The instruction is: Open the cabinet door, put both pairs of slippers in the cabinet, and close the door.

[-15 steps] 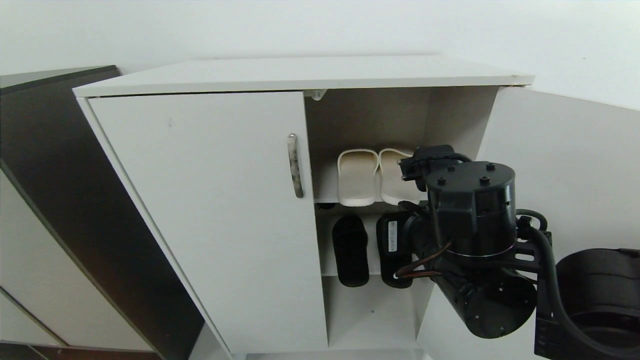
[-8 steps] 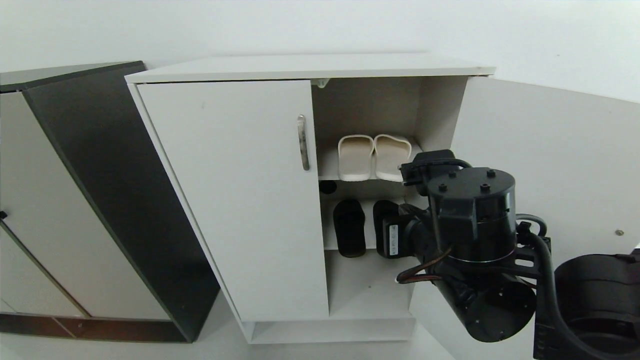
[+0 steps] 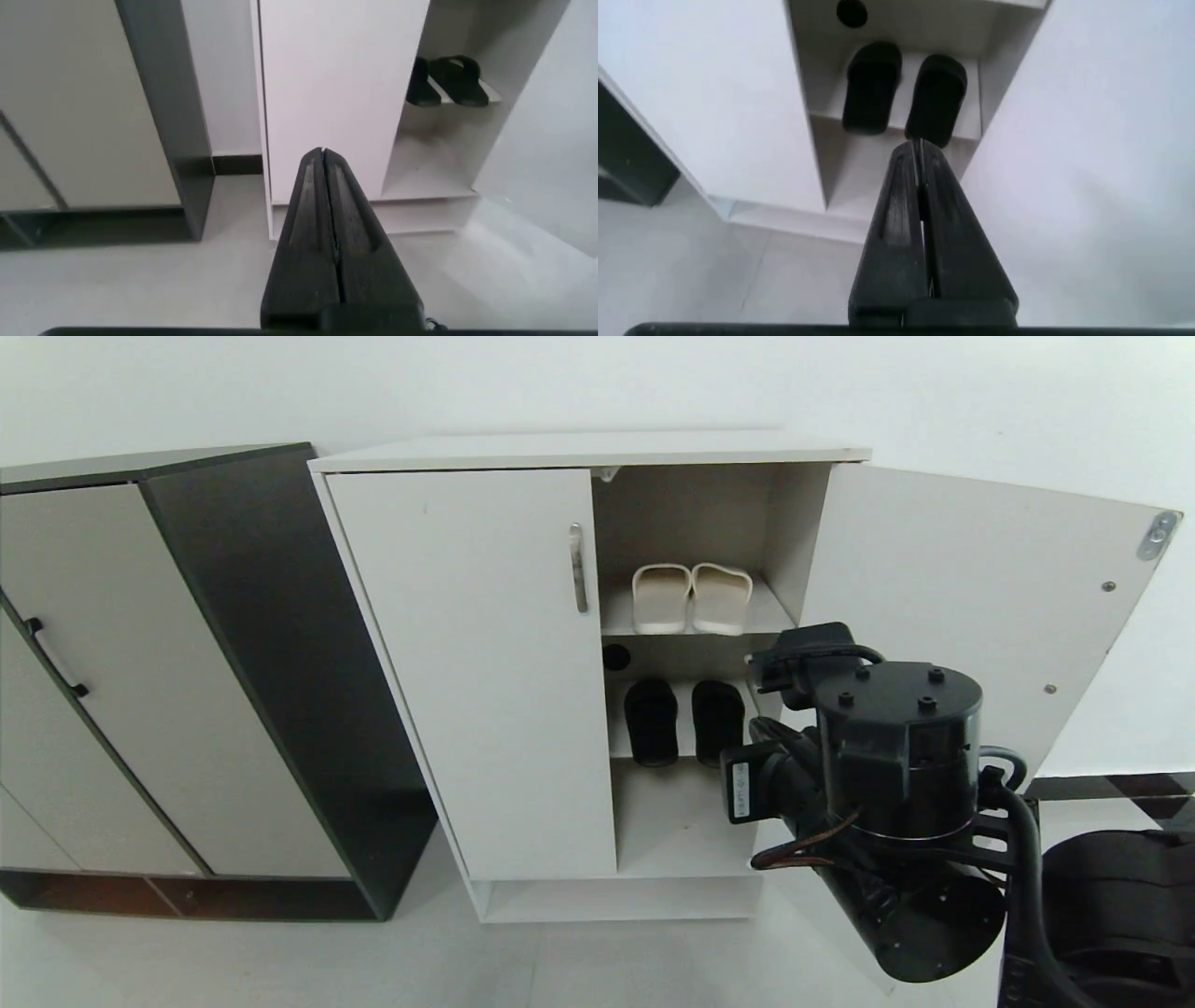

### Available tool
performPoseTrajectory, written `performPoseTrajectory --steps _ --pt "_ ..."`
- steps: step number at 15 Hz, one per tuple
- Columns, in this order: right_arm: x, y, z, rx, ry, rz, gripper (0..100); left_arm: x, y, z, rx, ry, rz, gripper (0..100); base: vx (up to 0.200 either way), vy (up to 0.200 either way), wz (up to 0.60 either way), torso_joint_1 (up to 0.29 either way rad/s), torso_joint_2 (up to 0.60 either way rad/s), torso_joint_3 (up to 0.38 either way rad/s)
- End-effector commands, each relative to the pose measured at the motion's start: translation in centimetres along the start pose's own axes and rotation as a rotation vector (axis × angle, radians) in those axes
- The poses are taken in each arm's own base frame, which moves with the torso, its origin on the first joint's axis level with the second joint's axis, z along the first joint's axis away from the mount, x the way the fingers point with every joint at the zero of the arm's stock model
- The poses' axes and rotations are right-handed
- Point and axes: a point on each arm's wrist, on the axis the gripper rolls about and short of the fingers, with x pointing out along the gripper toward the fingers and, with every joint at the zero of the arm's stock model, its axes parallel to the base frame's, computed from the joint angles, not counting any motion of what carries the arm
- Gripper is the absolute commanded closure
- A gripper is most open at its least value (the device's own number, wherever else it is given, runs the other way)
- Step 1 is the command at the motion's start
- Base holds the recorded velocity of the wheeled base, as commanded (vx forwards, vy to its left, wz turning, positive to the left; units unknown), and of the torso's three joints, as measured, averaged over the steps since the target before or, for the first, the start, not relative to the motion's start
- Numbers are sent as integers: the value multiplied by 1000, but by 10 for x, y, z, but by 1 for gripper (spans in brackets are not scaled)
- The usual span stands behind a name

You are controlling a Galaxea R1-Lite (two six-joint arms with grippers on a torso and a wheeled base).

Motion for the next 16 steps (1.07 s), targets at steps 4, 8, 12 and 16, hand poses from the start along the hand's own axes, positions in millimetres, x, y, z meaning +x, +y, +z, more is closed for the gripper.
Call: performPoseTrajectory --steps 4,8,12,16 --pt "1 0 -5 -14 13 -1 100 0 0 0 -2 0 1 100 0 0 0 0 0 0" --pt "1 0 -6 -16 15 1 100 0 0 0 -2 0 1 100 0 0 0 0 0 0" --pt "4 -2 -8 -17 24 18 100 0 0 0 -2 0 1 100 0 0 0 0 0 0" --pt "7 -1 -13 -29 37 12 100 0 0 0 -2 0 1 100 0 0 0 0 0 0"
